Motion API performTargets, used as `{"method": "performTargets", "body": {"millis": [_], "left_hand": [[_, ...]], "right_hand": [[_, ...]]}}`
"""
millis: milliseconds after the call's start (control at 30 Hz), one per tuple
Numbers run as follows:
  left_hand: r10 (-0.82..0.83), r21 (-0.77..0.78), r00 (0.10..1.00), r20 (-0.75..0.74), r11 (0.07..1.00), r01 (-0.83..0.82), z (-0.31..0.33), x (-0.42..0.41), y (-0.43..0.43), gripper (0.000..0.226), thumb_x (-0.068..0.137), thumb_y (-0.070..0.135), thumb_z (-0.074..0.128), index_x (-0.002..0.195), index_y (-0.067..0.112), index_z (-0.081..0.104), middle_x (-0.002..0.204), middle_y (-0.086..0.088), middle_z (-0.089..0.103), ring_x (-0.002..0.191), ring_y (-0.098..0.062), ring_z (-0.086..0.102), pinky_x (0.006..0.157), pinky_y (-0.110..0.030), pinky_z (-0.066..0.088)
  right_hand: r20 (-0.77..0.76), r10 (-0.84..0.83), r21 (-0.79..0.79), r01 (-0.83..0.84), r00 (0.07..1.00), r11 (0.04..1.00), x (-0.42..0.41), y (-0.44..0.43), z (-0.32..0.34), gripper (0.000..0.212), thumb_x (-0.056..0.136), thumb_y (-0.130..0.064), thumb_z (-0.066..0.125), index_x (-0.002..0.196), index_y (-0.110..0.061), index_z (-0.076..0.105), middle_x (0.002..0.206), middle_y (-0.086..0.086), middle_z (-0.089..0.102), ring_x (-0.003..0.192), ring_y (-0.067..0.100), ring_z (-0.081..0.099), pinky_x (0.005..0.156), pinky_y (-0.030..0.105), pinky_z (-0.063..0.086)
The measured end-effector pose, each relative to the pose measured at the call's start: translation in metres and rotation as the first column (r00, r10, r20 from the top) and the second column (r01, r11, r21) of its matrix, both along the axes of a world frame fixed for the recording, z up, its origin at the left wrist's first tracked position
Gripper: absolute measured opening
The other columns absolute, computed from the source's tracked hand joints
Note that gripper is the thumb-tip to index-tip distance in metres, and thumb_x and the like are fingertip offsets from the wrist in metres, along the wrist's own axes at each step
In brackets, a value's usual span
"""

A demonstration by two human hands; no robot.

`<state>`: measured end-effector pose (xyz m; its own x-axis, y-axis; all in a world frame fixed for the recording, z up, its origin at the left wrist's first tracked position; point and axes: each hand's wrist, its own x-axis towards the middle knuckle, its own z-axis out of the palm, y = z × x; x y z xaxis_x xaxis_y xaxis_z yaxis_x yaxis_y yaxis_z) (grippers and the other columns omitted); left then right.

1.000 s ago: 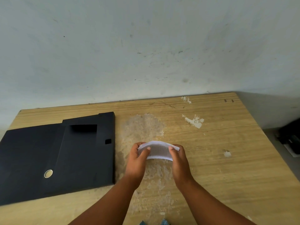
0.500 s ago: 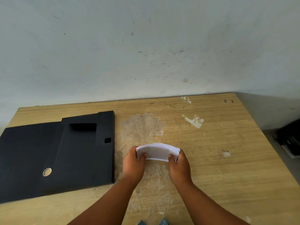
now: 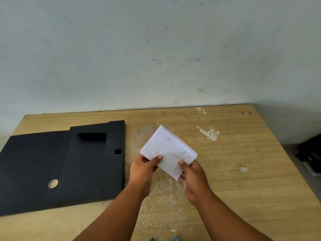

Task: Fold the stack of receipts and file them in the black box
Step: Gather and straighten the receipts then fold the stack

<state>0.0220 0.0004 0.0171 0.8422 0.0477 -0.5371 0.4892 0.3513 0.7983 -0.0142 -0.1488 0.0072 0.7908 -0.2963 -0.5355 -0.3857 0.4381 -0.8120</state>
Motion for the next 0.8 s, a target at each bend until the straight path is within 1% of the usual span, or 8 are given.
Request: {"method": "performTargets", "body": {"millis": [100,200,267,367,467,567,667,800], "left_hand": [[0.014,-0.060,0.996,0.093,0.998,-0.008,0.007,-0.002,-0.007,0.026,0.092,0.001,0.073,0.114,0.015,0.074,0.107,-0.002,0.082,0.099,-0.017,0.078,0.084,-0.037,0.062],[-0.010,0.145,0.978,0.206,0.989,-0.020,0.013,0.002,-0.004,0.023,0.095,0.003,0.070,0.108,0.021,0.075,0.102,0.008,0.082,0.096,-0.009,0.077,0.076,-0.027,0.063],[-0.066,0.268,0.961,0.269,0.963,-0.009,0.017,0.004,-0.001,0.026,0.096,0.003,0.068,0.106,0.026,0.074,0.097,0.016,0.081,0.092,-0.002,0.076,0.067,-0.016,0.060],[-0.205,0.451,0.932,0.300,0.891,0.051,0.018,0.005,0.000,0.030,0.098,0.008,0.066,0.105,0.037,0.070,0.093,0.019,0.079,0.090,0.000,0.073,0.065,-0.013,0.055],[-0.332,0.588,0.901,0.281,0.801,0.112,0.013,0.004,0.000,0.029,0.099,0.008,0.063,0.115,0.033,0.067,0.103,0.013,0.075,0.097,-0.006,0.069,0.073,-0.018,0.051],[-0.396,0.649,0.882,0.256,0.746,0.147,0.007,0.001,-0.002,0.030,0.100,0.008,0.060,0.125,0.024,0.065,0.108,0.008,0.074,0.101,-0.008,0.066,0.077,-0.019,0.050],[-0.374,0.657,0.892,0.255,0.743,0.124,0.000,0.002,-0.003,0.028,0.102,0.010,0.058,0.125,0.024,0.064,0.107,0.008,0.074,0.099,-0.007,0.067,0.075,-0.020,0.050],[-0.344,0.645,0.910,0.230,0.754,0.122,-0.013,0.000,-0.005,0.023,0.102,0.012,0.058,0.123,0.023,0.059,0.106,0.009,0.071,0.097,-0.006,0.067,0.074,-0.020,0.051]], "right_hand": [[0.003,-0.023,0.160,0.023,1.000,0.987,0.004,0.011,0.004,0.026,0.097,-0.007,0.060,0.115,-0.023,0.071,0.108,0.002,0.079,0.102,0.020,0.073,0.089,0.044,0.056],[0.012,-0.041,-0.080,0.042,0.999,0.996,0.006,0.010,0.009,0.024,0.090,-0.010,0.069,0.109,-0.025,0.069,0.106,-0.001,0.079,0.094,0.010,0.074,0.076,0.027,0.054],[0.032,-0.054,-0.226,0.060,0.998,0.972,0.007,0.005,0.011,0.035,0.086,-0.013,0.076,0.116,-0.023,0.062,0.115,-0.003,0.071,0.104,0.010,0.068,0.074,0.020,0.049],[0.074,0.068,-0.434,-0.029,0.995,0.900,0.012,-0.002,0.015,0.054,0.085,-0.018,0.077,0.133,-0.028,0.053,0.130,-0.013,0.056,0.122,0.005,0.051,0.090,0.024,0.045],[0.108,0.225,-0.518,-0.138,0.968,0.844,0.019,-0.006,0.020,0.037,0.089,-0.018,0.070,0.119,-0.036,0.061,0.124,-0.014,0.064,0.116,0.005,0.059,0.091,0.027,0.050],[0.121,0.277,-0.620,-0.145,0.953,0.771,0.022,-0.008,0.023,0.024,0.093,-0.015,0.064,0.099,-0.039,0.063,0.103,-0.014,0.071,0.099,0.000,0.066,0.075,0.019,0.049],[0.128,0.304,-0.680,-0.139,0.944,0.720,0.017,-0.005,0.019,0.023,0.096,-0.017,0.060,0.103,-0.039,0.063,0.098,-0.016,0.072,0.094,-0.004,0.065,0.075,0.014,0.048],[0.109,0.264,-0.736,-0.101,0.958,0.669,0.007,0.005,-0.001,0.016,0.098,-0.018,0.057,0.109,-0.030,0.063,0.094,-0.017,0.068,0.090,0.001,0.065,0.072,0.014,0.047]]}}
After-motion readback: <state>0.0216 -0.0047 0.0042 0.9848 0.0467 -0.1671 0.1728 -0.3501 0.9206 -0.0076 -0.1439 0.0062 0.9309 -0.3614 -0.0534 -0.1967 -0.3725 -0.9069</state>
